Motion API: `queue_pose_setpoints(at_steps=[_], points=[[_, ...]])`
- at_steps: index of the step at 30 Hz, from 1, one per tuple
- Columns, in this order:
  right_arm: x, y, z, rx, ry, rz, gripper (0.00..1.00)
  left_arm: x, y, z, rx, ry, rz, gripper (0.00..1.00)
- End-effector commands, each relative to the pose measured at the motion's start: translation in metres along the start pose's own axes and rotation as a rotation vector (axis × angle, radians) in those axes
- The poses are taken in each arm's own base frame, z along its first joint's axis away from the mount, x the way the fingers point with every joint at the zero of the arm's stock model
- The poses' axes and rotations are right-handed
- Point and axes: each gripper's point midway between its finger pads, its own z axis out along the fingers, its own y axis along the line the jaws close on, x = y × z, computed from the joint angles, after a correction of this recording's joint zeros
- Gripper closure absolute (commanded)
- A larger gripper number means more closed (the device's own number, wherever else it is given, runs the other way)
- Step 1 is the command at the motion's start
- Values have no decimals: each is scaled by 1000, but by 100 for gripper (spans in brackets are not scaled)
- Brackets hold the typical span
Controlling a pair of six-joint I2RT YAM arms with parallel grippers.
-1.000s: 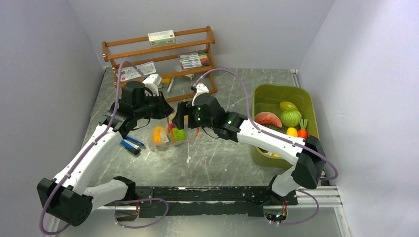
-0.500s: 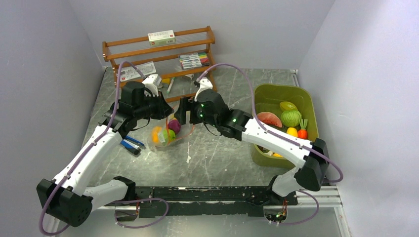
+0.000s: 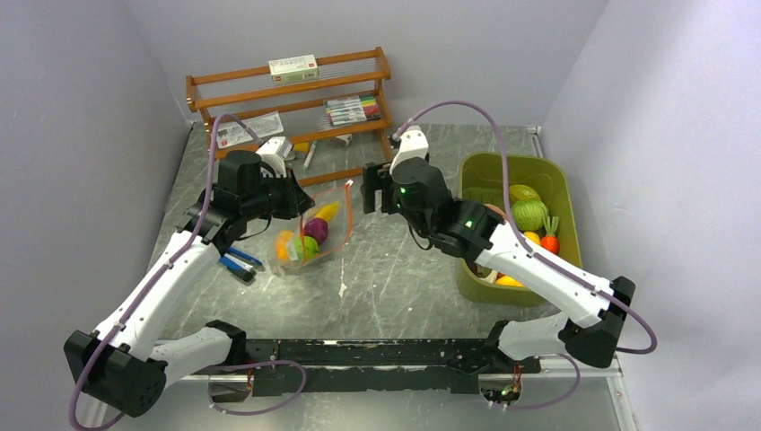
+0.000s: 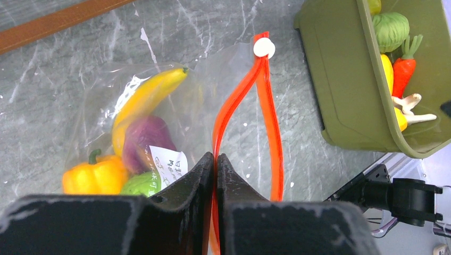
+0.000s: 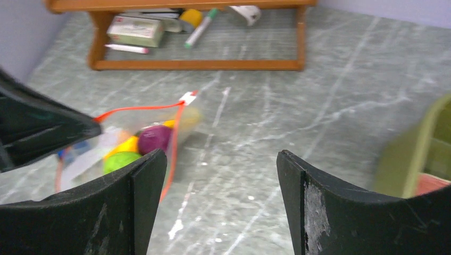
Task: Place the food in the zip-top bag and seal the zipper
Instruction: Pick up the fake vegetable from the bin.
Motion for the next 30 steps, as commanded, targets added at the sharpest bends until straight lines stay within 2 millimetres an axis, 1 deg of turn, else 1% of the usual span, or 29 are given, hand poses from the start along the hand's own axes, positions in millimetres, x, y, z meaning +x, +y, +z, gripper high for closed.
queue_pose_setpoints(at_steps=[1, 5, 7, 10, 14, 16, 20, 22, 24, 25, 27, 30], points=[[-10, -51, -11, 199, -8, -122, 25, -1, -4, -4, 18, -19, 20, 93], [-6, -99, -9, 338, 50, -145, 29, 2, -4, -3, 24, -10, 22, 93], [-2, -131, -5, 392, 100, -124, 30, 1, -4, -3, 21, -7, 26, 93], [3, -170, -7, 484, 127, -105, 30, -1, -4, -4, 17, -12, 29, 93], [9, -213, -11, 601, 109, -8, 29, 0, -4, -3, 18, -14, 22, 93], [16, -235, -15, 684, 91, 49, 26, 0, -4, -3, 18, -14, 22, 93], [31, -272, -22, 813, 47, 188, 25, -1, -5, -4, 21, -17, 19, 93], [39, -285, -22, 847, 37, 249, 25, -1, -6, -4, 26, -21, 17, 93], [51, -300, -22, 894, 43, 303, 24, 0, -6, -4, 28, -20, 15, 93], [60, -308, -23, 931, 55, 328, 22, 1, -5, -4, 26, -18, 15, 93], [73, -324, -27, 1008, 67, 372, 21, 0, -5, -4, 23, -18, 14, 93], [87, -345, -33, 1079, 67, 414, 20, 1, -5, -6, 21, -20, 19, 93]])
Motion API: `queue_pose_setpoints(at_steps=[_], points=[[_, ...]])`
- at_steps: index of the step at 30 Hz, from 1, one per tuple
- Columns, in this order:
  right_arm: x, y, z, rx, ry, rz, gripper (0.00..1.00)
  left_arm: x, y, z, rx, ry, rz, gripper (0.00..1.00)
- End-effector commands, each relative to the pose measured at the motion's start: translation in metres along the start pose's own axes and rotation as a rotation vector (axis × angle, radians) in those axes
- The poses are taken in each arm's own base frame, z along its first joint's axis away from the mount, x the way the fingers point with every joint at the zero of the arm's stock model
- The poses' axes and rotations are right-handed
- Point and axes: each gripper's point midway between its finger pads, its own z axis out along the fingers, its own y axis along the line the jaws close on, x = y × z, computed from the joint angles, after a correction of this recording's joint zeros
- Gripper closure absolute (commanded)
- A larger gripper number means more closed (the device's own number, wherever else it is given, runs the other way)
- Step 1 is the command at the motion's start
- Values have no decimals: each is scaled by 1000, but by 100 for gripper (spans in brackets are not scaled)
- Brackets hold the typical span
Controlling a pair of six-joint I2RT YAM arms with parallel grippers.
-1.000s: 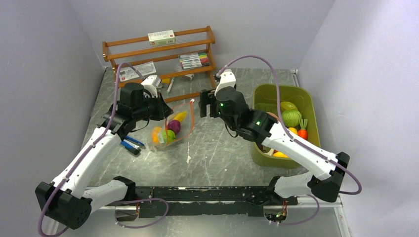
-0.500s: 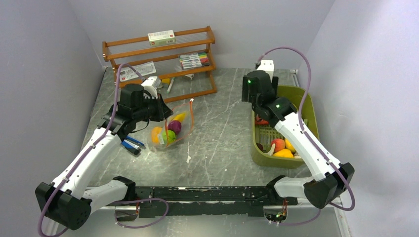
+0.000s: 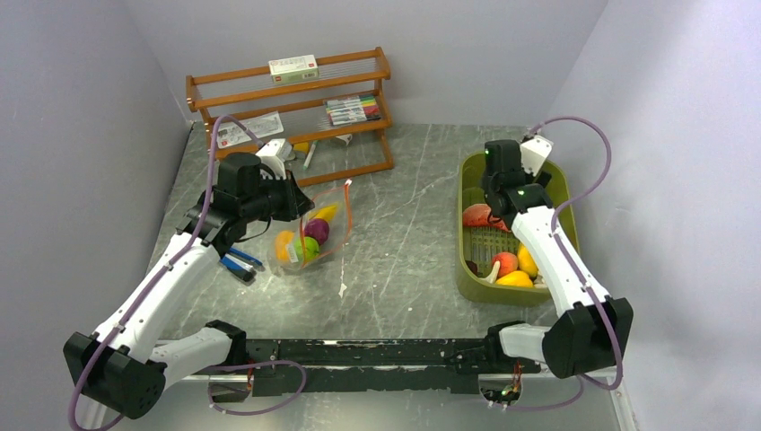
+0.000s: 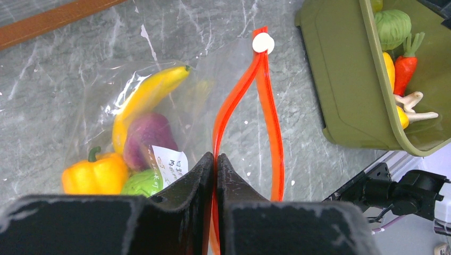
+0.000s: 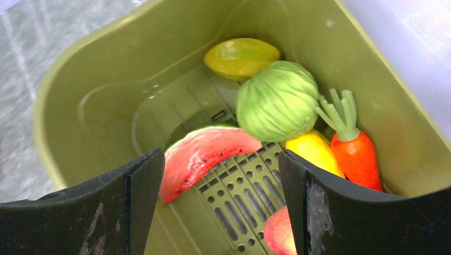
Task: Place the food in the zip-top bag and seal the zipper
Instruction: Pick up the fake vegetable from the bin.
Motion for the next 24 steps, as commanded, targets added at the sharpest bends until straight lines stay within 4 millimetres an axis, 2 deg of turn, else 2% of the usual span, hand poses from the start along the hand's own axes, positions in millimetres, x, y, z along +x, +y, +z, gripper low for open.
queue_pose_setpoints(at_steps=[1, 7, 16, 18, 22, 24], points=[[4, -27, 24, 118, -8, 137, 20, -3, -6, -6, 21, -25, 16, 93], [8, -56, 46, 207, 1, 229, 20, 0, -5, -5, 20, -25, 13, 93], [14, -66, 72, 214, 19, 407, 21, 1, -4, -5, 18, -21, 11, 93], [30, -73, 79, 241, 50, 420, 21, 2, -3, -6, 16, -22, 11, 93], [40, -79, 92, 247, 69, 452, 22, 3, -2, -6, 13, -22, 11, 93], [44, -76, 99, 211, 85, 452, 22, 4, -1, -6, 8, -20, 10, 93]])
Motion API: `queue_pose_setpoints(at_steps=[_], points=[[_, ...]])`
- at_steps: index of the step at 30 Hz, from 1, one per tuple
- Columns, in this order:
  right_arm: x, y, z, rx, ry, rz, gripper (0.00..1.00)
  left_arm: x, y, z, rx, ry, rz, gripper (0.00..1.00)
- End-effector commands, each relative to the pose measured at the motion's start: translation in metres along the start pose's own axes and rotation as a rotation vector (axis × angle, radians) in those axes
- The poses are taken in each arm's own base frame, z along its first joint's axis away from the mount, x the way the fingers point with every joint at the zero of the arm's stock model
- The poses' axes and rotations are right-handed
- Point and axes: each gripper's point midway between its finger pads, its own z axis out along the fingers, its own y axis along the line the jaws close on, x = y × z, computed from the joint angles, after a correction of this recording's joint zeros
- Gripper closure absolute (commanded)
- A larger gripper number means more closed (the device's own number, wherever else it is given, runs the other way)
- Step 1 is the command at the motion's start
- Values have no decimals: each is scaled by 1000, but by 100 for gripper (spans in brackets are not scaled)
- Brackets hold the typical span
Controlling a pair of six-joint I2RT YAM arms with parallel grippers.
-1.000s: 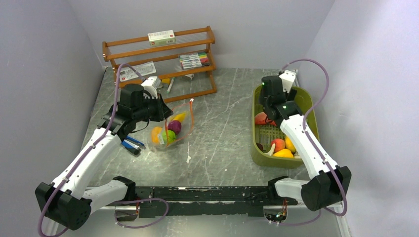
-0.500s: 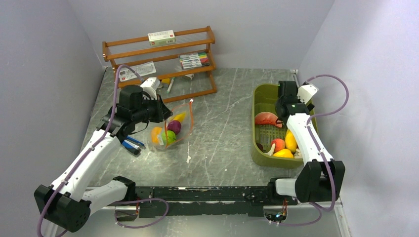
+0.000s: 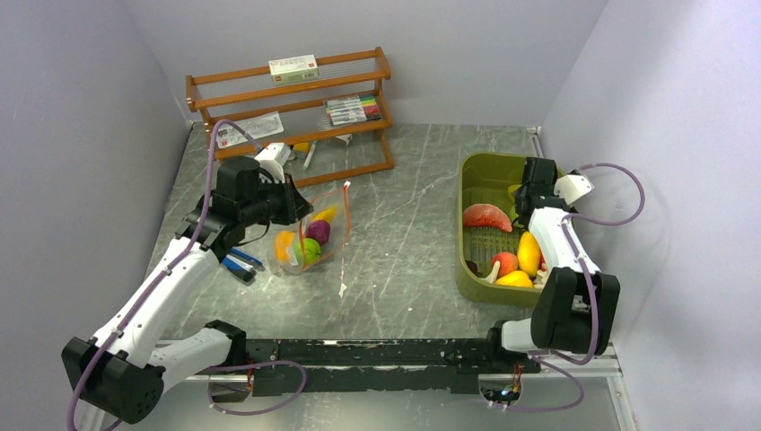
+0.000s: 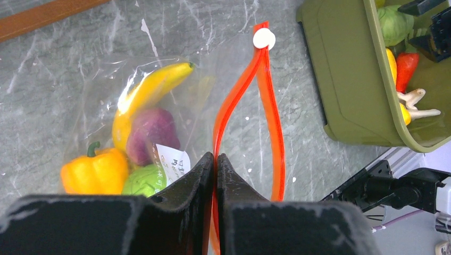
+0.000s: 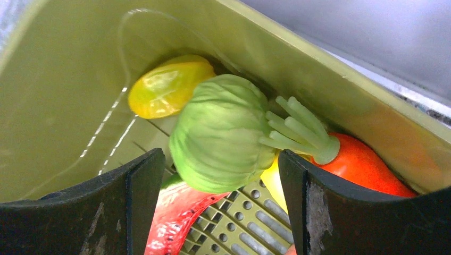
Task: Place the food in the zip-top bag and seal the zipper
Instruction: Pick up the fake vegetable from the bin.
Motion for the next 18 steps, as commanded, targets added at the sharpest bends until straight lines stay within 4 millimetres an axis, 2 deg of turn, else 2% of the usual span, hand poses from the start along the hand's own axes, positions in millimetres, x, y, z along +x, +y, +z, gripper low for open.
queue_pose_setpoints(at_steps=[1, 9, 18], points=[[6, 9, 16, -64, 29, 54, 22, -1, -2, -3, 6, -20, 11, 93], [21, 8, 30, -74, 83, 62, 25, -3, -2, -6, -2, -27, 16, 93], [20, 5, 29, -87, 77, 57, 37, -2, 0, -6, -9, -21, 18, 93]])
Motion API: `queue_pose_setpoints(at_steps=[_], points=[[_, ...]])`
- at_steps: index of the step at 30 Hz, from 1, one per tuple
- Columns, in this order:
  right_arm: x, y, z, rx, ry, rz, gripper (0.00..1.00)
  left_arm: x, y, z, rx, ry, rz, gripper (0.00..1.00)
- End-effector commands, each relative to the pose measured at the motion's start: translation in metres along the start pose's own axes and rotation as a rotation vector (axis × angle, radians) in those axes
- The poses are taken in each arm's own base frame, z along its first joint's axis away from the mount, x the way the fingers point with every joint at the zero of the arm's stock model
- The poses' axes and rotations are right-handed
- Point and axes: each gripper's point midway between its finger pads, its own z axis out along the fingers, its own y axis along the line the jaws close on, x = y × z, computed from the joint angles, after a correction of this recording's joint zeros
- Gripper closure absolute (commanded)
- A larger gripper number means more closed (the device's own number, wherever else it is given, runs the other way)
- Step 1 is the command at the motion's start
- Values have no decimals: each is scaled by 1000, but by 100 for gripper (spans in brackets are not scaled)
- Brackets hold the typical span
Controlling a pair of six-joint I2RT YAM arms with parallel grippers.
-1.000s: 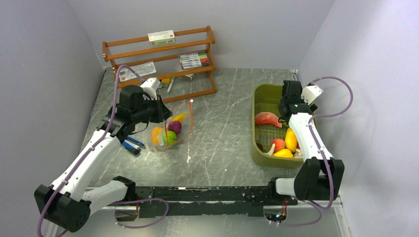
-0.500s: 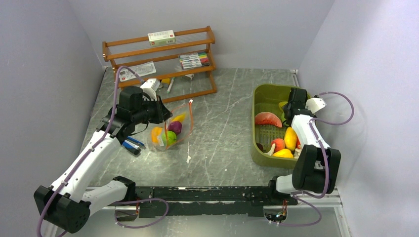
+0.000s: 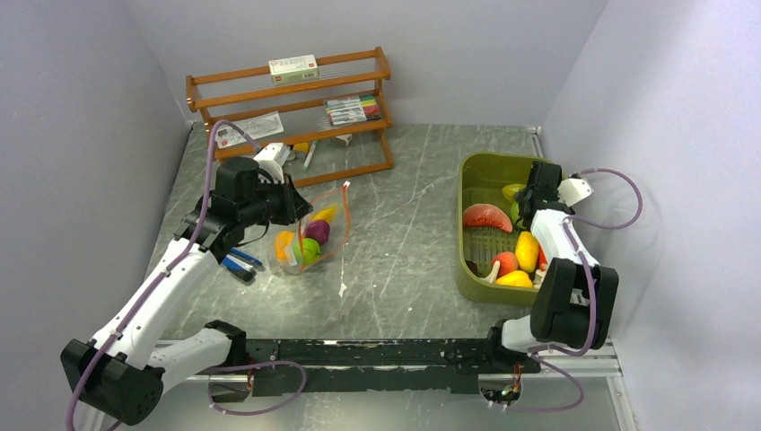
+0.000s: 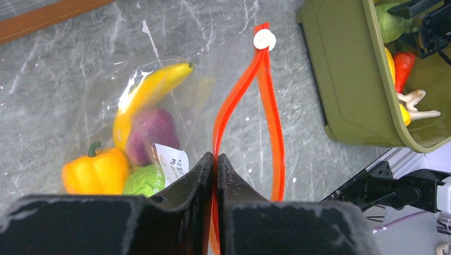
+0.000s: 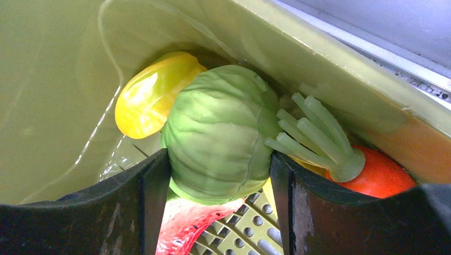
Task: Place the food in the zip-top bag and seal the zipper
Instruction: Pick up the fake vegetable from the bin.
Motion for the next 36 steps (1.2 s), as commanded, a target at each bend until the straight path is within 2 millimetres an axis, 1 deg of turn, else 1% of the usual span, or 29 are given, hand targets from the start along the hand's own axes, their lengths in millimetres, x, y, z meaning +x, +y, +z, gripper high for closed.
queue_pose_setpoints(at_steps=[1, 5, 7, 11, 15, 24, 36], points=[[1, -2, 2, -12, -3, 8, 39, -1, 0, -4, -7, -14, 15, 93], [-2, -2, -1, -23, -19, 3, 48, -1, 0, -3, -7, -16, 14, 93], [-2, -3, -1, -25, -17, 0, 50, 0, 0, -3, -5, -15, 14, 93], [-1, -4, -1, -18, -12, -5, 51, 0, 1, -3, -9, -11, 14, 93], [-5, -4, -4, -17, -24, -8, 52, 1, 1, -4, -8, -13, 15, 93], [-15, -1, -15, -37, -31, -14, 52, 1, 0, -2, -2, -12, 12, 93], [-19, -2, -31, -71, -31, -36, 52, 1, -1, -1, 2, -13, 10, 93]])
